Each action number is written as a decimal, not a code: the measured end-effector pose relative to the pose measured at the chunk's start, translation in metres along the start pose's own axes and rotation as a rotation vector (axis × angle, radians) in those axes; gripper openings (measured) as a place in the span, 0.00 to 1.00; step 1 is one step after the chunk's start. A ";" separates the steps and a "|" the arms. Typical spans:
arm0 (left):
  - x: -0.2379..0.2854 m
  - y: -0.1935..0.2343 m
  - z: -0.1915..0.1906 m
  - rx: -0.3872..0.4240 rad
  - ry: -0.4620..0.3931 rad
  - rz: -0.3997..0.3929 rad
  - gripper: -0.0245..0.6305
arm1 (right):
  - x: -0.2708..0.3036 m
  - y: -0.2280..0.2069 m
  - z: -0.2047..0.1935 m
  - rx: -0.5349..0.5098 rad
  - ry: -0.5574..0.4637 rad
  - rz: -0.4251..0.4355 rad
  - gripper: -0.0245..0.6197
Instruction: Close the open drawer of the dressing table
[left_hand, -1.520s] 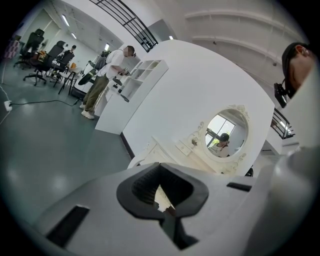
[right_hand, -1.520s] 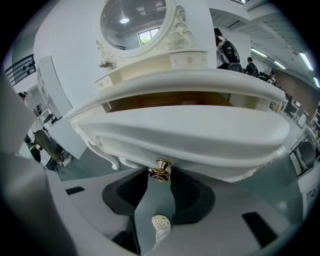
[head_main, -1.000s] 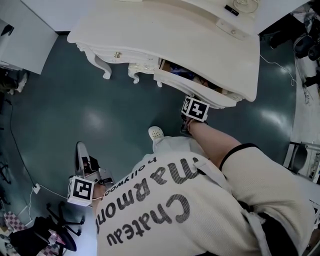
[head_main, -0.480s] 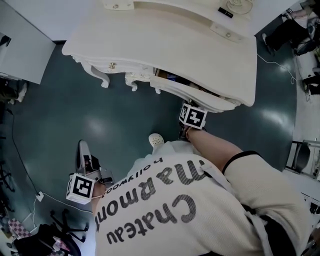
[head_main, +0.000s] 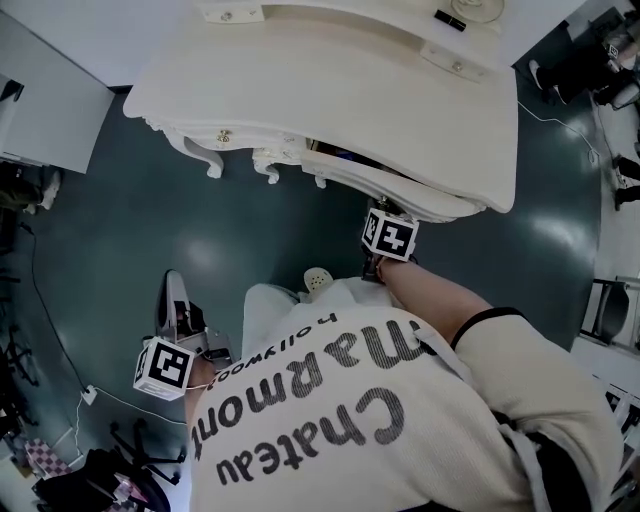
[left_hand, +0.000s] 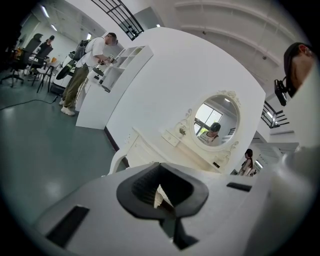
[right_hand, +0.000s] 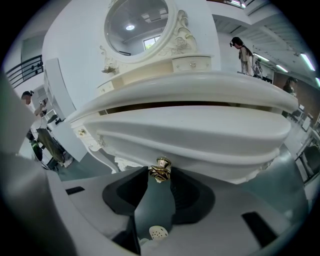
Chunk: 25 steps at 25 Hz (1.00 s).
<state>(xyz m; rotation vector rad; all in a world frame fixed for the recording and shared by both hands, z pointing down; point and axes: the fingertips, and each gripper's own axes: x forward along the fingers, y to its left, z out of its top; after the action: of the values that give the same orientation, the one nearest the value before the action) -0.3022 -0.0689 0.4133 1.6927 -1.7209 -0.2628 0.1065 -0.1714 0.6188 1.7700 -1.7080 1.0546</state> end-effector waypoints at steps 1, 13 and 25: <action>0.002 -0.001 0.000 0.003 0.003 -0.003 0.05 | 0.001 0.000 0.000 -0.003 -0.001 0.001 0.29; 0.018 -0.003 0.016 -0.024 0.007 -0.026 0.05 | 0.001 0.002 0.001 -0.011 0.016 -0.015 0.29; 0.038 -0.007 0.023 0.035 0.061 -0.073 0.05 | 0.001 0.000 0.004 -0.008 0.016 -0.022 0.29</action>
<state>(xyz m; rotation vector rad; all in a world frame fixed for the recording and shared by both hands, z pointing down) -0.3065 -0.1132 0.4050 1.7733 -1.6303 -0.2138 0.1071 -0.1748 0.6170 1.7668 -1.6774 1.0488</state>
